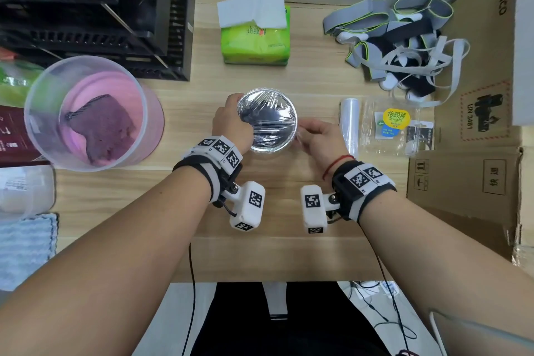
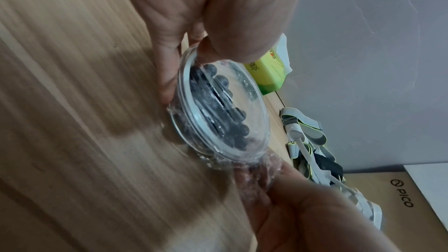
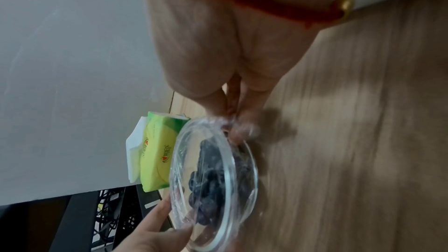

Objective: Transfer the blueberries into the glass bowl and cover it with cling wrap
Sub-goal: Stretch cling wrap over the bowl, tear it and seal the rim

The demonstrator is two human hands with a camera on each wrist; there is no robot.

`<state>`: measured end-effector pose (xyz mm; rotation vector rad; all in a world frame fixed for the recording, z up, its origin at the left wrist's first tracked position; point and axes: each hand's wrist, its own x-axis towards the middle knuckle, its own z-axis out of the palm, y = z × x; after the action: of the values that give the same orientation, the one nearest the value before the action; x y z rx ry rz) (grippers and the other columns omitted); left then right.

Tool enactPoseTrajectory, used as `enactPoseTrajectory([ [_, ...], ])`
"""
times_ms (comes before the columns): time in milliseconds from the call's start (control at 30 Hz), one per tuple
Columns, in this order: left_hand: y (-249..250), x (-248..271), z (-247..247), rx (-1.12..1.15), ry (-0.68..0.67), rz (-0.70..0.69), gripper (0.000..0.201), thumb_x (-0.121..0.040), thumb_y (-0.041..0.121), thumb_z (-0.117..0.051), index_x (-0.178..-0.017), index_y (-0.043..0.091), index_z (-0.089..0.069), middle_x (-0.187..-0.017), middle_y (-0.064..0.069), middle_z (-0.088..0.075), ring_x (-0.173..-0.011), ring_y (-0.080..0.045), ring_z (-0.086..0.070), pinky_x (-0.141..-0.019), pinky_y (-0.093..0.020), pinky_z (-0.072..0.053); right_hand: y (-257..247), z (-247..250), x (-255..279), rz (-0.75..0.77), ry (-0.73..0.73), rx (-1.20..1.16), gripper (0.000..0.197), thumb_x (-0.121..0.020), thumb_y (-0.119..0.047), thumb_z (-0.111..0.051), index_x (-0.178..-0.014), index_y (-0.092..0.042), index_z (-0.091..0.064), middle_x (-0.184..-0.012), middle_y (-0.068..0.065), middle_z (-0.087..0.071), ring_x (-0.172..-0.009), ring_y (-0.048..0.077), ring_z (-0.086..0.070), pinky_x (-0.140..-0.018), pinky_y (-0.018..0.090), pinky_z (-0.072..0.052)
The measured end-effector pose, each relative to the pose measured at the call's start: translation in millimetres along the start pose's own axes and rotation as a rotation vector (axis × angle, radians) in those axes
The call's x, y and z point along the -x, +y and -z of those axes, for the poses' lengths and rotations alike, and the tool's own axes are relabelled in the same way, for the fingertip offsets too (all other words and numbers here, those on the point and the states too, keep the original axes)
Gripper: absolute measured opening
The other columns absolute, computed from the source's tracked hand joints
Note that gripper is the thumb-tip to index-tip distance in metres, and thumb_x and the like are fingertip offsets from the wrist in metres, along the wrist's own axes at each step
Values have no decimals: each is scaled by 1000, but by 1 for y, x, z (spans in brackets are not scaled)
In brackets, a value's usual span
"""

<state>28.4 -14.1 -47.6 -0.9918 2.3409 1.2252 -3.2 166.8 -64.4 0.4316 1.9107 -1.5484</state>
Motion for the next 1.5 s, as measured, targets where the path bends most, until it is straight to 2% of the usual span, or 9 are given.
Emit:
enactPoseTrajectory([
  [133, 2, 1, -1, 5, -8, 1, 69, -84, -8, -42, -145, 25, -40, -129, -15, -54, -108, -32, -56, -76, -32, -44, 8, 2, 4, -4, -12, 4, 28, -87, 12, -62, -111, -1, -68, -107, 21, -70, -89, 28, -68, -84, 38, -61],
  [233, 3, 2, -2, 6, -20, 2, 70, -84, -7, -41, -145, 26, -39, -130, -14, -53, -102, -29, -55, -73, -30, -40, 6, -2, 2, -26, 41, 10, 24, -85, 14, -62, -90, -9, -65, -97, 23, -69, -77, 26, -66, -67, 29, -59],
  [433, 2, 1, -1, 59, 3, 49, 61, -89, -2, -36, -143, 28, -42, -125, -12, -60, -105, -34, -60, -81, -38, -52, -2, 0, 5, -120, -42, -184, 20, -90, -22, -71, -95, -5, -61, -83, 11, -65, -65, 21, -67, -72, 42, -63],
  [667, -1, 3, -4, 57, 75, 55, 46, -99, 2, -32, -135, 25, -50, -109, 4, -51, -76, -14, -54, -56, -23, -41, 11, -1, 9, -213, 38, -394, 15, -93, -5, -64, -78, -7, -63, -74, 7, -66, -65, 14, -65, -61, 22, -58],
  [733, 2, 4, -3, 74, 86, 75, 45, -99, 3, -33, -133, 24, -51, -110, 4, -52, -83, -18, -58, -66, -29, -50, 10, -3, 12, -276, 59, -526, 17, -96, 2, -56, -80, -3, -61, -77, 9, -63, -68, 15, -64, -58, 18, -57],
  [1133, 4, 8, -5, 92, 96, 95, 47, -95, -2, -33, -132, 20, -49, -108, -5, -59, -100, -31, -62, -77, -37, -52, 8, -2, 8, -115, 117, 34, 18, -88, -2, -69, -75, -13, -63, -67, 9, -63, -47, 17, -52, -42, 25, -43],
  [1267, 5, 10, -7, 93, 95, 116, 48, -93, -2, -32, -133, 20, -47, -108, -8, -58, -100, -33, -61, -85, -45, -55, 3, -5, 14, -181, 93, -106, 9, -93, 5, -58, -92, 2, -66, -70, 11, -65, -49, 9, -65, -53, 17, -55],
  [1367, 3, 9, -9, 99, 108, 125, 46, -92, -1, -33, -132, 20, -47, -112, -12, -60, -100, -34, -61, -86, -47, -54, 7, -6, 13, -209, 66, -256, 11, -93, 4, -57, -97, 8, -66, -79, 18, -69, -73, 25, -72, -81, 34, -62],
  [1500, 2, 7, -12, 101, 113, 120, 46, -91, -1, -35, -132, 18, -45, -116, -17, -60, -101, -36, -60, -79, -40, -50, 8, -7, 15, -165, 55, -218, 24, -86, -21, -76, -90, 3, -72, -81, 19, -76, -79, 28, -73, -87, 40, -60],
])
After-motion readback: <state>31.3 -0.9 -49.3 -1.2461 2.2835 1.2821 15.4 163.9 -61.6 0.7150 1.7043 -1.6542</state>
